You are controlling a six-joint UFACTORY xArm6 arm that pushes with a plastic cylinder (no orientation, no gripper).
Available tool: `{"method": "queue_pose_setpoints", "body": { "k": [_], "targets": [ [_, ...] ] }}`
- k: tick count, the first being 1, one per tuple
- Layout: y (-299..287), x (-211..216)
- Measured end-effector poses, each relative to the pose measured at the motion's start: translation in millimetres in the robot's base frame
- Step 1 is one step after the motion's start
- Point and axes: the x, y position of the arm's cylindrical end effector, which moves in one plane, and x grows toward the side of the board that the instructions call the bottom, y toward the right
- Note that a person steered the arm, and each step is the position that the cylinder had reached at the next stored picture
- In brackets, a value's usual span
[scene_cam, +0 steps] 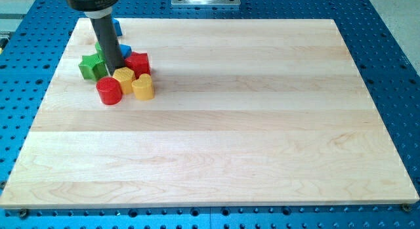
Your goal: Move the red star to the top right of the yellow heart
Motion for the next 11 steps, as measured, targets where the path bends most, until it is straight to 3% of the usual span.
{"method": "queue_pose_setpoints", "body": {
  "k": [3,5,7,8,9,11],
  "targets": [
    [58,-4],
    [15,-23],
    [125,-28],
    [111,-61],
    [51,-79],
    [0,-14]
  ]
}}
